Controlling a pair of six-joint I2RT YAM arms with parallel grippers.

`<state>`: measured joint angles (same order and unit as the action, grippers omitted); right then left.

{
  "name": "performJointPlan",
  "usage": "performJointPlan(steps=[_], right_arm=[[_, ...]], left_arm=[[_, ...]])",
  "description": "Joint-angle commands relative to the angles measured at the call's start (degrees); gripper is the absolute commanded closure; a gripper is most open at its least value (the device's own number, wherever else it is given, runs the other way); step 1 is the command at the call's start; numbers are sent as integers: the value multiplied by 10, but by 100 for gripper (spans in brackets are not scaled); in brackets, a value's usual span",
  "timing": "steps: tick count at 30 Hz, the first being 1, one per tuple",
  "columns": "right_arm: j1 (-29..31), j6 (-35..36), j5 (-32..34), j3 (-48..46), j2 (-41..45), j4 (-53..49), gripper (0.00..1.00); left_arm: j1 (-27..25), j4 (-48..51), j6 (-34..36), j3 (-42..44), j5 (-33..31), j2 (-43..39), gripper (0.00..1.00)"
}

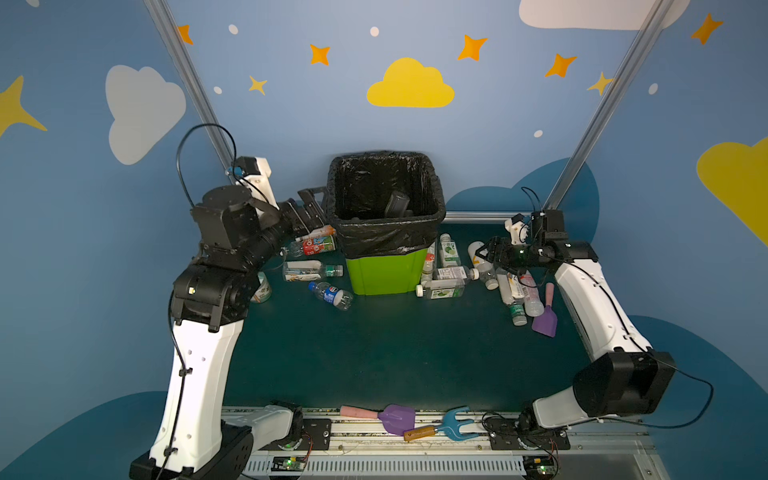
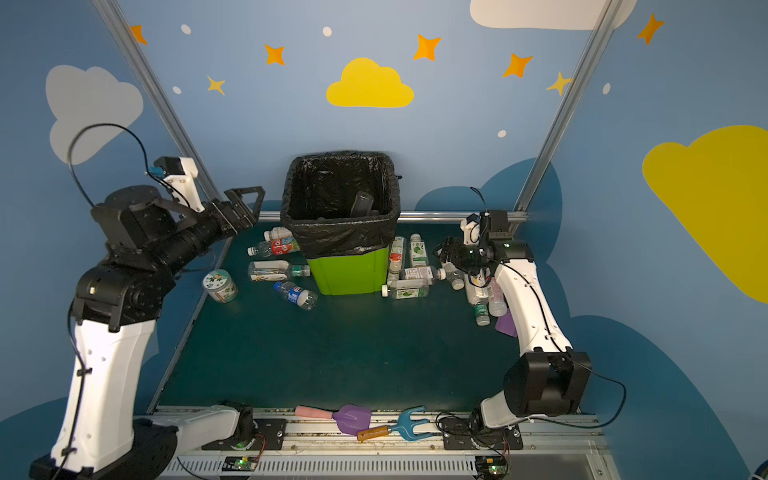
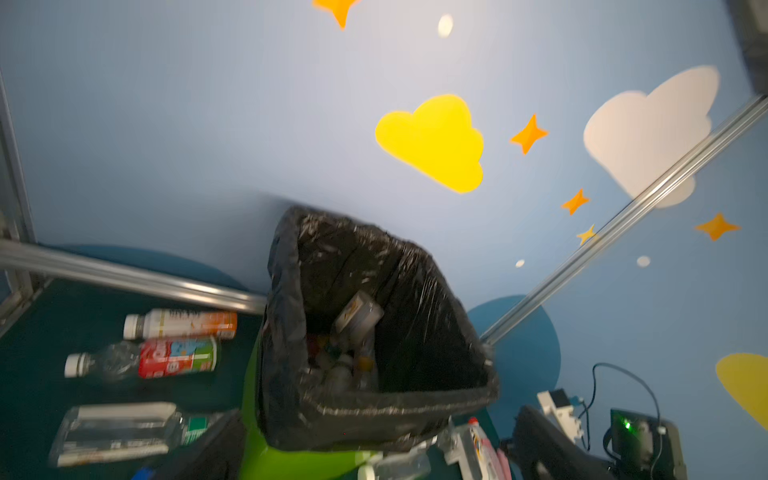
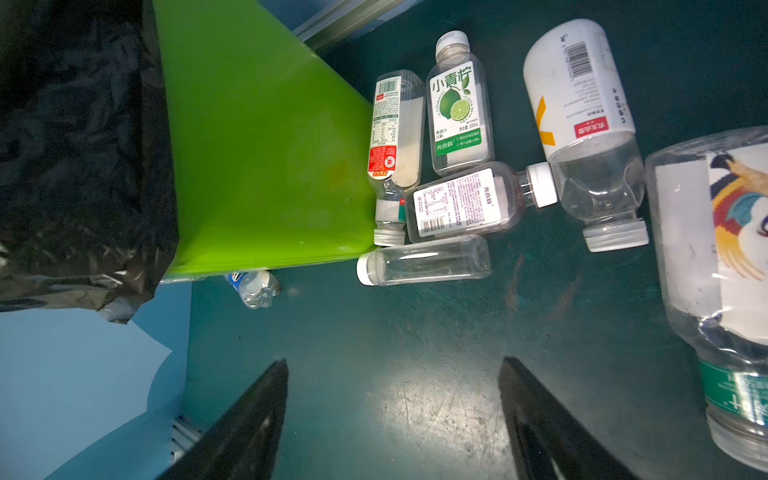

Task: Throw the plastic bottles in the bin
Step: 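Lower the left arm toward a Pepsi bottle while the right gripper moves out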

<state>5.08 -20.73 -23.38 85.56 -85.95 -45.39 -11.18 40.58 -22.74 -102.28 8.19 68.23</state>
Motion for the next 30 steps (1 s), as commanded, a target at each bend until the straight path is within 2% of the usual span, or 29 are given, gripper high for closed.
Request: performJointPlan(steps=[1,4,7,9,12,17,23,30], right_arm=[[1,14,42,3,-13,-30,22],[0,11,60,-3,-22,-38,22],[-2,4,79,-10,-31,-41,21],[-7,2,98,-14,-37,-42,20],[-16,16,124,-6,-54,-54,21],[-48,25,169,10,-92,-87,21],[-96,27,180,7,-122,-85,21],[-121,38,208,43,-162,-91,22]], left_arm=[[-7,-3,0,102,4,-12,0],[-27,-31,-15,234,-6,-69,0],[-66,-70,-63,373,-36,-114,0],[-106,-112,-100,465,-57,-130,0],[-166,-167,-135,551,-81,-120,0],[-209,-154,-143,539,-81,-46,0],[-210,-181,-137,509,-59,-4,0],[-210,-196,-142,507,-39,18,0]])
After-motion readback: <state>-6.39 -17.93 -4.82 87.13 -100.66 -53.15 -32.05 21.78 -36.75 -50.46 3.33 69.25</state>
